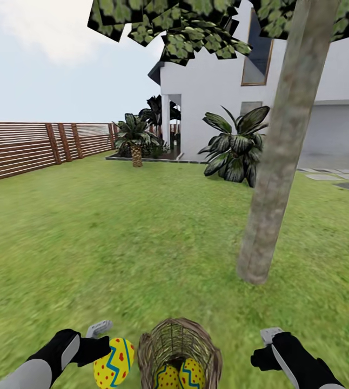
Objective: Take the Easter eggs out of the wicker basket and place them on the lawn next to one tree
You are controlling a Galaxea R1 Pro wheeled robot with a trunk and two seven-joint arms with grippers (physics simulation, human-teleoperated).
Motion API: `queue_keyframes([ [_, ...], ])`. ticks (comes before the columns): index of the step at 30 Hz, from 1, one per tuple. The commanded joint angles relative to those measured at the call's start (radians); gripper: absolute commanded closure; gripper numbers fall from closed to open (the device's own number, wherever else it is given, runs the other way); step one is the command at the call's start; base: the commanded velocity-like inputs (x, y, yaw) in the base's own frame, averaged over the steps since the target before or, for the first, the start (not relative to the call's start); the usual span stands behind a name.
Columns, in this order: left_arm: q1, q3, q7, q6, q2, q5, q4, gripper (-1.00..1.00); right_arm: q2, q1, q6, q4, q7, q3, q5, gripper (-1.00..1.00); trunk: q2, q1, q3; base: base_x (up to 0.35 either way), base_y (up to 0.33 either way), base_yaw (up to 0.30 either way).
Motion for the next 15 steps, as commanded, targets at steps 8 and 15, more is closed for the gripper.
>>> queue_keyframes([
  [8,0.0,0.005,0.0,0.008,0.007,0.002,-0.002,1.0,-0.009,-0.001,0.002,-0.002,0.013,0.004,-0.007,-1.0,0.056,-0.031,0.024,0.0,0.293,0.0],
  [15,0.0,0.002,0.011,0.007,0.007,-0.007,-0.002,1.0,-0.013,-0.001,-0.006,0.002,0.007,0.004,-0.004,-1.0,0.105,-0.058,0.046,0.005,0.173,0.0],
])
